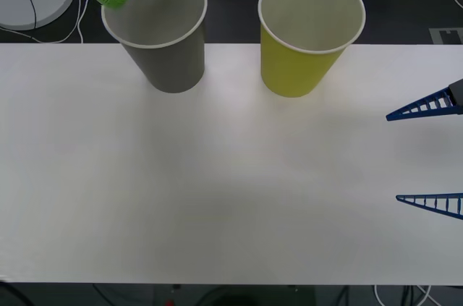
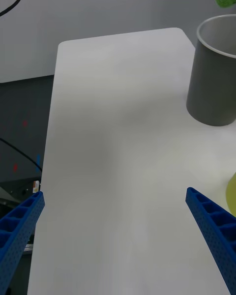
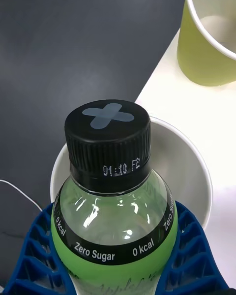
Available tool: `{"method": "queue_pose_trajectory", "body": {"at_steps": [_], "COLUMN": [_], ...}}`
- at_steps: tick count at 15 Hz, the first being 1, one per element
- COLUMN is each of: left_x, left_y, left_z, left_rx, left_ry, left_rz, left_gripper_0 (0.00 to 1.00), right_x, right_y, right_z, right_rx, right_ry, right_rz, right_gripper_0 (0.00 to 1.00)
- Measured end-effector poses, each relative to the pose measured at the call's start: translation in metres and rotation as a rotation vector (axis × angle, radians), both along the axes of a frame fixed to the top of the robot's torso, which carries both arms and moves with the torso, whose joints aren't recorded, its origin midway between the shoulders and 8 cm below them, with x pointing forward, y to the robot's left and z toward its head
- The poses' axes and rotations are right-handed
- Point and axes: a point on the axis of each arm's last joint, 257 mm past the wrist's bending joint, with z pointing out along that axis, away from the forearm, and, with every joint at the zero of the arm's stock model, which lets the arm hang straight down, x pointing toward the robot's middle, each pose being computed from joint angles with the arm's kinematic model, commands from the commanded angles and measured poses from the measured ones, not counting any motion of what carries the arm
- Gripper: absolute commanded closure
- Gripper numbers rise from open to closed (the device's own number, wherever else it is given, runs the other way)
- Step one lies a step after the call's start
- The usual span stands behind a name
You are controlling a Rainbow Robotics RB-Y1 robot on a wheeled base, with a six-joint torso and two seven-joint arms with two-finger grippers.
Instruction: Put the can into the green bin and the plastic bottle into the gray bin
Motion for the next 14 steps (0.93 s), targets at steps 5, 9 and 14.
{"method": "queue_pose_trajectory", "body": {"at_steps": [5,9,14], "left_x": [-0.0007,-0.0002,-0.0008], "left_y": [-0.0074,-0.0048,-0.0051], "left_z": [-0.0049,-0.0065,-0.0082], "left_rx": [-0.015,-0.018,-0.026], "left_ry": [0.017,0.023,0.032], "left_rz": [0.005,0.010,0.010], "left_gripper_0": [1.00,1.00,0.00], "right_x": [0.0000,0.0000,0.0000], "right_y": [0.0000,0.0000,0.0000], "right_z": [0.0000,0.0000,0.0000], "right_rx": [0.000,0.000,0.000], "right_ry": [0.000,0.000,0.000], "right_rz": [0.000,0.000,0.000], "right_gripper_0": [0.00,0.00,0.00]}}
